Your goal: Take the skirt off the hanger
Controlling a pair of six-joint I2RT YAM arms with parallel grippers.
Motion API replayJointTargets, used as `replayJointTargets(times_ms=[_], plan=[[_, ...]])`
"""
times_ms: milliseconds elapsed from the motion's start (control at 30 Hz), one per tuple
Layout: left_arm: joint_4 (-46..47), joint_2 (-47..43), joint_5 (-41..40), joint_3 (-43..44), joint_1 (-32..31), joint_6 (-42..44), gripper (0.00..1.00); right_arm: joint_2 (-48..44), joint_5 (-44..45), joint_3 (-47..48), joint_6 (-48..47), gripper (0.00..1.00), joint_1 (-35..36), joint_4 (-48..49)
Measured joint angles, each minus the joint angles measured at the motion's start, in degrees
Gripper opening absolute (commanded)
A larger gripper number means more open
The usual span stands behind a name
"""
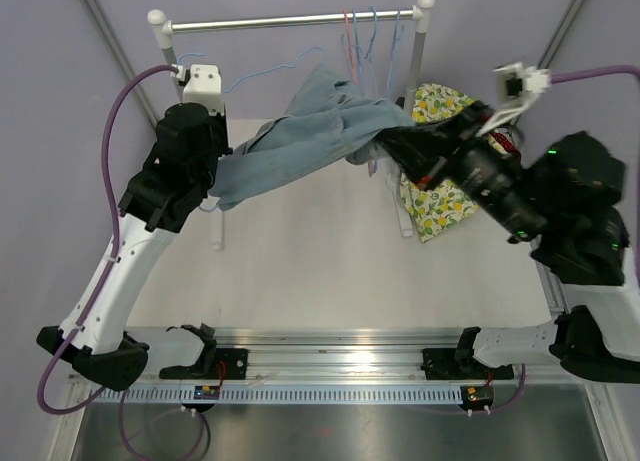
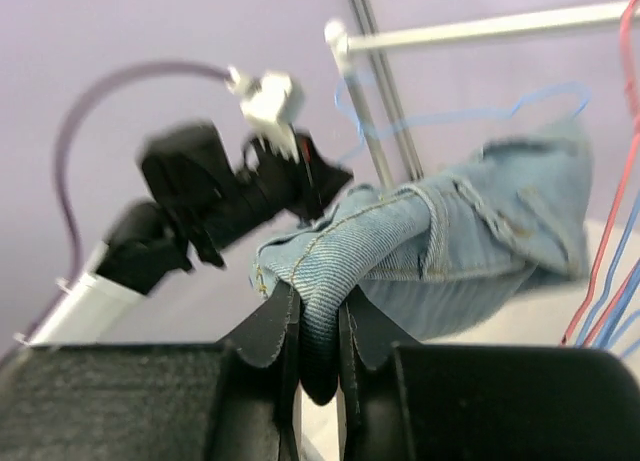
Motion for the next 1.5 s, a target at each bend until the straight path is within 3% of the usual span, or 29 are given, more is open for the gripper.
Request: replayJointTargets(times_ms=[300, 600, 767, 900, 1133, 1200, 1300, 1500], plan=[[1.29, -4.7, -4.28, -6.25, 0.66, 0.11, 0.0, -10.25, 2.8, 9.27, -4.68, 0.0, 0.02, 0.24], [1.16, -6.71, -6.97, -7.23, 1.03, 0.63, 0.0, -12.98, 10.6, 15.28, -14.38, 0.0, 0.07, 3.23], [1.11, -7.54, -4.81, -7.19, 1.03, 0.5, 0.0, -10.32, 21.73, 16.0, -28.09, 0.0, 0.07, 5.49], [0.94, -8.2, -0.09, -6.47, 1.05, 0.5, 0.0, -7.74, 32.98, 7.65, -44.28, 0.0, 0.02, 15.23], [1.6, -8.2, 7.89, -4.94, 0.83, 0.59, 0.0, 1.51, 39.43, 2.4, -60.41, 0.0, -0.55, 20.57], [1.77, -8.2, 9.6, -4.94, 0.76, 0.68, 0.0, 4.09, 39.67, 3.98, -62.88, 0.0, -3.3, 19.98], [2.05, -8.2, 11.23, -4.81, 0.63, 0.83, 0.0, 7.76, 38.29, 8.66, -62.86, 0.0, -13.03, 16.31], [2.01, -8.2, 12.63, -4.76, 0.63, 1.51, 0.0, 12.09, 31.87, 18.05, -53.96, 0.0, -35.04, 8.17]])
